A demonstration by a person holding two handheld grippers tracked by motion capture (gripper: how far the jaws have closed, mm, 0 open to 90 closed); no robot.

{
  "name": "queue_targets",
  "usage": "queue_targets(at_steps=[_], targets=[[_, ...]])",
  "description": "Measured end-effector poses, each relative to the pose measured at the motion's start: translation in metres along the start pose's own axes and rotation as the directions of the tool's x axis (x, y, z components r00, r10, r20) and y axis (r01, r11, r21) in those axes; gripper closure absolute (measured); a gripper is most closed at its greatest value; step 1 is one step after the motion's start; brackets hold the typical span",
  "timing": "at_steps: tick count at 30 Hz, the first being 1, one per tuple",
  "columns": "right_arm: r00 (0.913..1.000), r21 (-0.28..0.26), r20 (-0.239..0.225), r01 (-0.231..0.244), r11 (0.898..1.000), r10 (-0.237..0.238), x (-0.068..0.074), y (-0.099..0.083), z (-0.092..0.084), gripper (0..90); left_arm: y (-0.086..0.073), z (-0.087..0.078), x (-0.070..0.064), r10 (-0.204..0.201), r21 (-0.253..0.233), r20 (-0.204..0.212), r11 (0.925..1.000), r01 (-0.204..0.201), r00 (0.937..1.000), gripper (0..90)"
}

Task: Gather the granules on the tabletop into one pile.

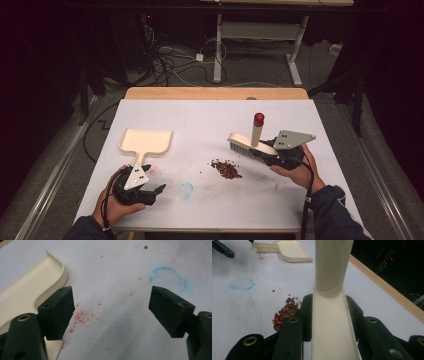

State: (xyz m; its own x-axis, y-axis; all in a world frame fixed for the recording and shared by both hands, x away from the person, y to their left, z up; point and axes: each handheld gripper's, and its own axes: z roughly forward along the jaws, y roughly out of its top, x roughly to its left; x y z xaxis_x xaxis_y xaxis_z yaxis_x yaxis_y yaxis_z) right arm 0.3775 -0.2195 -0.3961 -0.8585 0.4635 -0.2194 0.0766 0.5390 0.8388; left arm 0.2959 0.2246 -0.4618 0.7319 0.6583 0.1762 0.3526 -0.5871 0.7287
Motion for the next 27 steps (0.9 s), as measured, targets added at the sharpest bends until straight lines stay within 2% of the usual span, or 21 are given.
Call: queue_targets(at_steps=[7,13,20,24,27], targets=[[0.996,0.047,0.052,-0.075,0.996,0.072,0.001,-0.001,-0.03,67.4,0.0,-0.001,0.0,0.003,-0.002,0.0,1.0,-0.003,1.0,19.7],[0.9914,0.095,0.067,-0.119,0.988,0.113,0.005,-0.008,-0.054,67.4,0.001,0.0,-0.001,0.01,0.001,-0.002,1.0,-0.01,0.9999,19.7],[0.9844,0.127,0.047,-0.174,0.976,0.17,0.01,-0.019,-0.075,67.3,0.001,0.0,-0.001,0.012,0.004,-0.001,0.9999,-0.012,0.9999,19.7],[0.979,0.143,0.015,-0.204,0.969,0.204,0.014,-0.026,-0.08,67.3,0.001,0.0,-0.001,0.013,0.003,-0.001,0.9999,-0.013,0.9999,19.7],[0.9776,0.169,-0.014,-0.205,0.964,0.21,0.018,-0.029,-0.081,67.3,0.001,0.0,-0.002,0.013,0.006,-0.002,0.9999,-0.013,0.9999,19.7]])
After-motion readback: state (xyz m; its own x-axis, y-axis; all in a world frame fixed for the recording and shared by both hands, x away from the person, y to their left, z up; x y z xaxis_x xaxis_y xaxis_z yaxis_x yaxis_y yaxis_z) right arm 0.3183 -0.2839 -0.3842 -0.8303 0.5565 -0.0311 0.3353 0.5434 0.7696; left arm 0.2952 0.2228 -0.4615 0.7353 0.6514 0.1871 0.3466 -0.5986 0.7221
